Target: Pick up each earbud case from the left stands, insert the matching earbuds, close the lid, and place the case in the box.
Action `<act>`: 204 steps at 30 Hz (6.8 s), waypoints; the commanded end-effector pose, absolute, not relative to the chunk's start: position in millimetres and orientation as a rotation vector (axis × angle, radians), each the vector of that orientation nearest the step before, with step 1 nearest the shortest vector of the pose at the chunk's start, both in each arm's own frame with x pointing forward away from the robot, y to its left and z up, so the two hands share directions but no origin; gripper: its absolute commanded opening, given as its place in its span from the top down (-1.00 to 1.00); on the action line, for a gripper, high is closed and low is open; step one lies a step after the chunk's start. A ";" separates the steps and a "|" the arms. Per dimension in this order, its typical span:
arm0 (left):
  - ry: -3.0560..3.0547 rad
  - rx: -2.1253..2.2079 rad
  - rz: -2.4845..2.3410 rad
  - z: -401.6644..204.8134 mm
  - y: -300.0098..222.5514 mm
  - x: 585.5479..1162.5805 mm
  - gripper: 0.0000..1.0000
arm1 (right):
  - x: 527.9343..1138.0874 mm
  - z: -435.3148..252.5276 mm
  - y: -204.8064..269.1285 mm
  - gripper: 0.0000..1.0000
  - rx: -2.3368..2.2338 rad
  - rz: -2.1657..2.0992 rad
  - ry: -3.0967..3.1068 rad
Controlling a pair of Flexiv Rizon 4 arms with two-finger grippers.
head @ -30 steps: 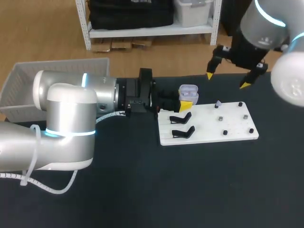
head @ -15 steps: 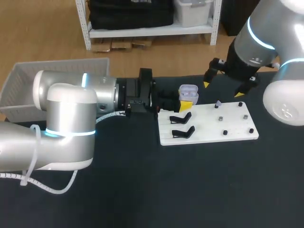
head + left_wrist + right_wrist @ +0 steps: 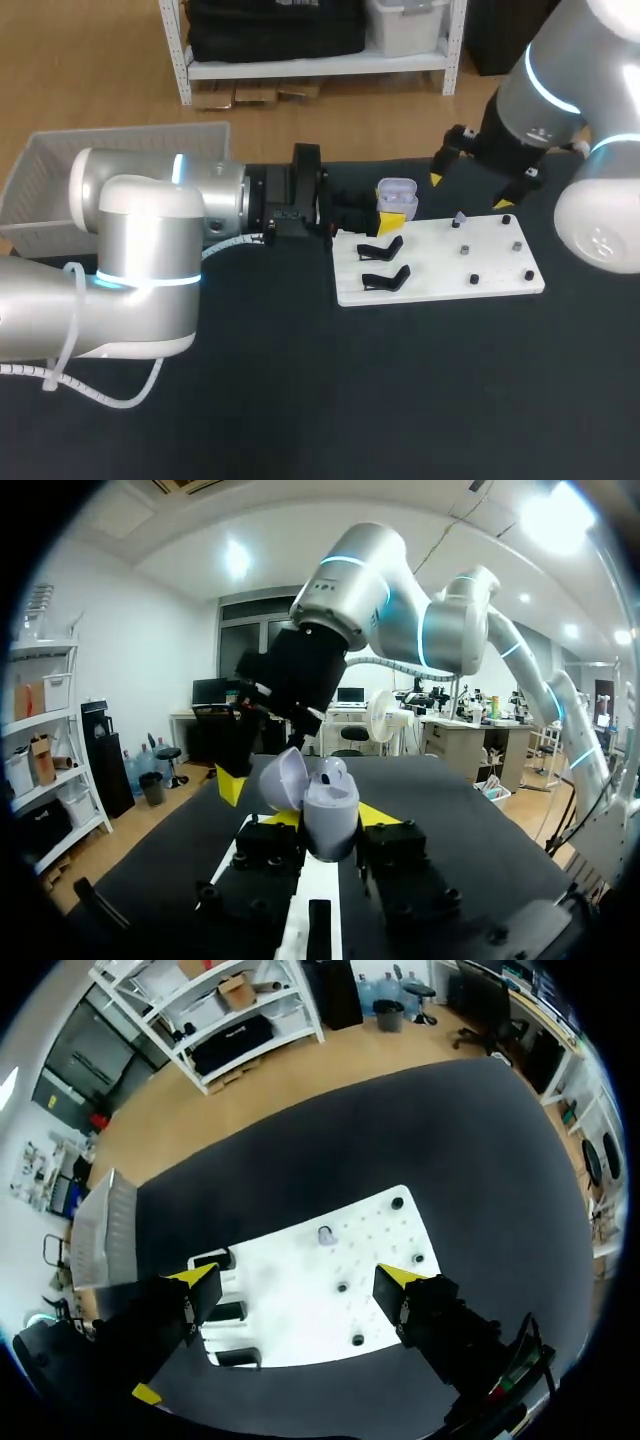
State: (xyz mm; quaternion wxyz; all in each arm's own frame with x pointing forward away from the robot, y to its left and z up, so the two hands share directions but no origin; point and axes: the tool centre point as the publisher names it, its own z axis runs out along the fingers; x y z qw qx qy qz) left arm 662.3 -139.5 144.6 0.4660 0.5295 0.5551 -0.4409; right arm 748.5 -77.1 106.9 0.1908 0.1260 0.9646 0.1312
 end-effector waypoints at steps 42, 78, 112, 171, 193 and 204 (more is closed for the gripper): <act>1.357 1.293 -1.080 143.1 -139.4 661.8 1.00 | 777.7 23.5 -80.8 0.07 0.190 0.397 2.899; 1.357 1.293 -1.080 143.1 -139.4 661.8 1.00 | 779.6 21.2 -84.9 0.44 0.227 0.384 2.904; 1.357 1.293 -1.080 143.1 -139.4 661.8 1.00 | 767.8 58.3 -84.4 1.00 0.133 0.359 2.968; 1.357 1.293 -1.080 143.1 -139.4 661.8 1.00 | 608.4 252.8 11.3 1.00 -0.765 0.156 2.864; 1.357 1.293 -1.080 143.1 -139.4 661.8 1.00 | 631.8 210.5 29.8 1.00 -0.944 0.189 2.849; 1.357 1.293 -1.080 143.1 -139.4 661.8 1.00 | 643.4 201.8 33.4 1.00 -0.976 0.181 2.853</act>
